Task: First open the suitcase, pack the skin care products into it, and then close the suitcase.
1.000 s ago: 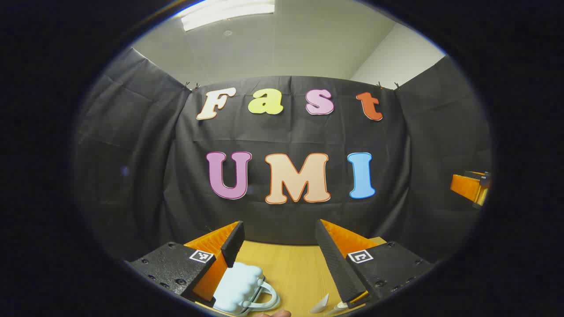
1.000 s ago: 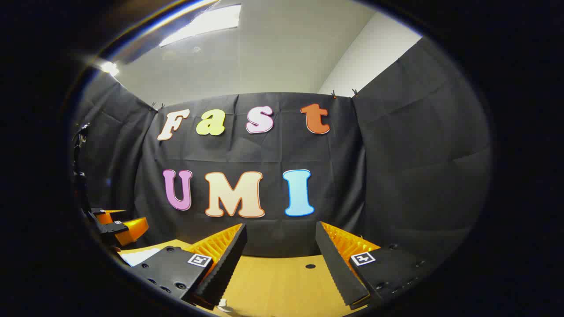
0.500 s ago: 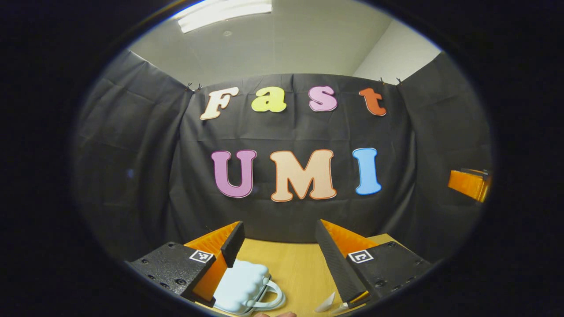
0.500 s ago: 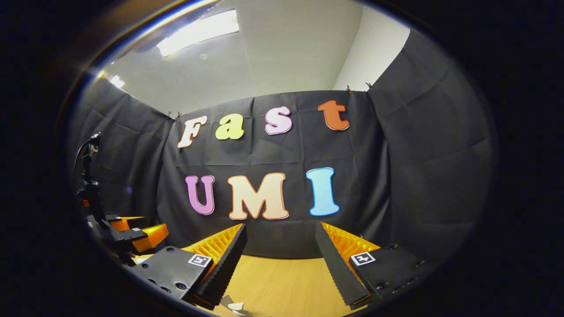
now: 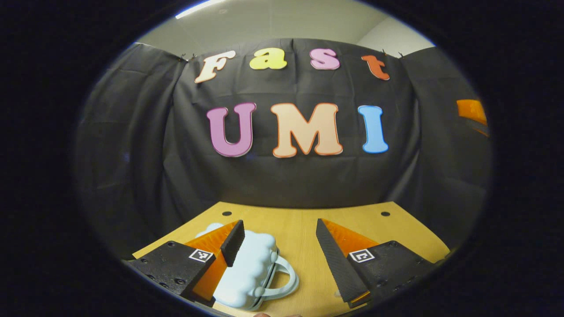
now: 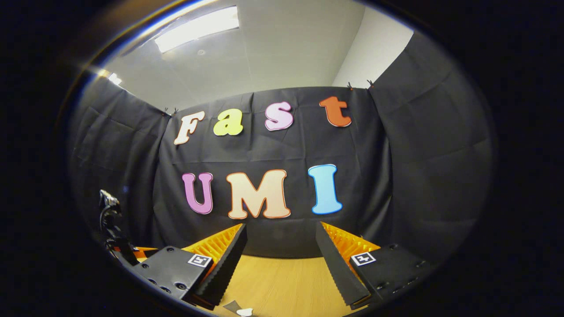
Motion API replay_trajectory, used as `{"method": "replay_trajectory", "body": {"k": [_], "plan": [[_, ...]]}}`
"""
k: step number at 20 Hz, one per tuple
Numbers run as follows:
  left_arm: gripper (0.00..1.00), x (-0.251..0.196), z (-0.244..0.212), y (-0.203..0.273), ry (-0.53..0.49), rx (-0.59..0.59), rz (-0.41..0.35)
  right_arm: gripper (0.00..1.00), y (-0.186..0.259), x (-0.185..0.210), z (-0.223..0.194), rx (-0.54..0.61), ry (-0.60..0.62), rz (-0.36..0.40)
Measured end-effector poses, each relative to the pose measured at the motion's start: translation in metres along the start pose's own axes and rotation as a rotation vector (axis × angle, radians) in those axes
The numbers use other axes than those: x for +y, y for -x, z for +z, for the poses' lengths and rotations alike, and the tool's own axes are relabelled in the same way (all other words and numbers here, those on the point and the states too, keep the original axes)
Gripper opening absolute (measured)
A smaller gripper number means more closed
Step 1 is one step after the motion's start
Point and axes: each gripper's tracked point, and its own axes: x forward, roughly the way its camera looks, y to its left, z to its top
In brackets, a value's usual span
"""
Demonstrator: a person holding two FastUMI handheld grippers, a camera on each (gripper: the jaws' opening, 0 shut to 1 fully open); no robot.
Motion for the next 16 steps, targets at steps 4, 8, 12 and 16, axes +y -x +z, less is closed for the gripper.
{"method": "replay_trajectory", "body": {"k": [4,8,12,16], "plan": [[0.96,0.0,-0.037,-0.016,-0.011,0.092,-0.018,0.98,-0.001,0.003,-0.006,0.026,0.036,-0.034],[0.96,-0.017,-0.08,-0.028,-0.035,0.189,-0.088,0.98,0.003,0.011,-0.008,0.036,0.06,-0.046],[0.87,-0.023,-0.125,-0.038,-0.006,0.323,-0.103,0.98,0.006,0.01,-0.01,0.05,0.091,-0.064],[0.87,-0.029,-0.149,-0.048,-0.018,0.389,-0.107,0.98,0.006,0.007,-0.012,0.061,0.119,-0.082]]}}
